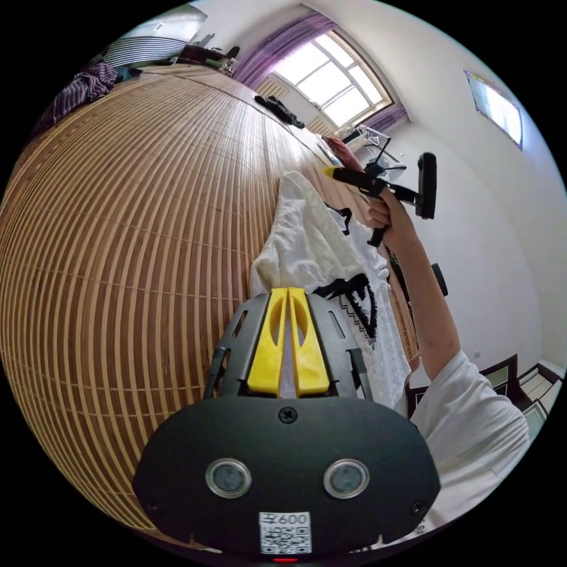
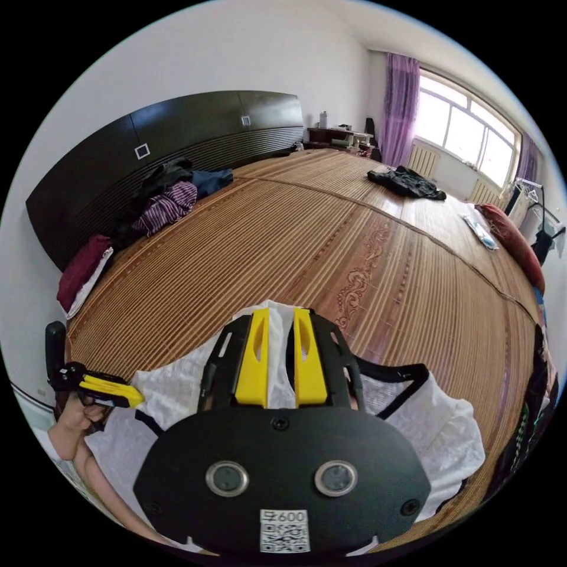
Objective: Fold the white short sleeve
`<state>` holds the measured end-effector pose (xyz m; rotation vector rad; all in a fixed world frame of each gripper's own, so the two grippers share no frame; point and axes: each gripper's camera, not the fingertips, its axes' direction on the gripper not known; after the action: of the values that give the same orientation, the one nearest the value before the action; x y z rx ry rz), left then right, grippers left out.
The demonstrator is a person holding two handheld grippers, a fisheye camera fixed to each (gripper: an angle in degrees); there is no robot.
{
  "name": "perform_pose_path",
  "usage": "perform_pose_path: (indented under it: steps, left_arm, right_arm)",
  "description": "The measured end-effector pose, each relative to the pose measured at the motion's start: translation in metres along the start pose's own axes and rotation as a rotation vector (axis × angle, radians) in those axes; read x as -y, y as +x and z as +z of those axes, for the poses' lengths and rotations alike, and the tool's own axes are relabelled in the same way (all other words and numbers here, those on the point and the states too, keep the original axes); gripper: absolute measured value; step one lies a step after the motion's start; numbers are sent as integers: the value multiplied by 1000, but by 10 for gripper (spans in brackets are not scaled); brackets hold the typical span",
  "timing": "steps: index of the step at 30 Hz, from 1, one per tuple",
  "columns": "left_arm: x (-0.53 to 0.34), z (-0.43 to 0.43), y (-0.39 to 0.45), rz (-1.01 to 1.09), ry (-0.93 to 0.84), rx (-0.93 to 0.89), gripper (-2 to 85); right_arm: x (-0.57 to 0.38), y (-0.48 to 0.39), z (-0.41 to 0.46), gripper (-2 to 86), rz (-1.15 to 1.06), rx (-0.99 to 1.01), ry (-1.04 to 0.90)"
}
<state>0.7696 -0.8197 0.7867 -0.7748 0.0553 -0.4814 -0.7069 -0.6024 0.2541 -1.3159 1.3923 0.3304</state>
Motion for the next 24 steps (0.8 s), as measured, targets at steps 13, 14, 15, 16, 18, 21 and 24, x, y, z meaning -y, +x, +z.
perform_pose_path:
  steps: [13, 14, 15, 16, 18, 21, 24]
  left_arm:
    - [-15, 37, 73, 178, -80, 232, 6]
    - [-17, 44, 87, 222, -94, 290, 5]
    - [-18, 48, 93, 240, -104, 324, 5]
    - [-21, 53, 102, 263, -108, 367, 5]
    - [-23, 54, 109, 281, -99, 388, 5]
    - [-22, 43, 97, 241, -87, 296, 8]
    - [-18, 20, 67, 142, -64, 125, 15]
  right_arm:
    - [-59, -156, -80, -8, -209, -133, -247]
    - [-61, -160, -69, -8, -201, -166, -274]
    - [-60, -161, -75, -8, -179, -179, -214]
    - [-54, -166, -82, -8, -180, -198, -202]
    - [-40, -170, -94, -8, -182, -213, -210]
    - [-22, -167, -138, -8, -128, -215, -137]
    - [-17, -152, -199, -5, -63, -181, -5]
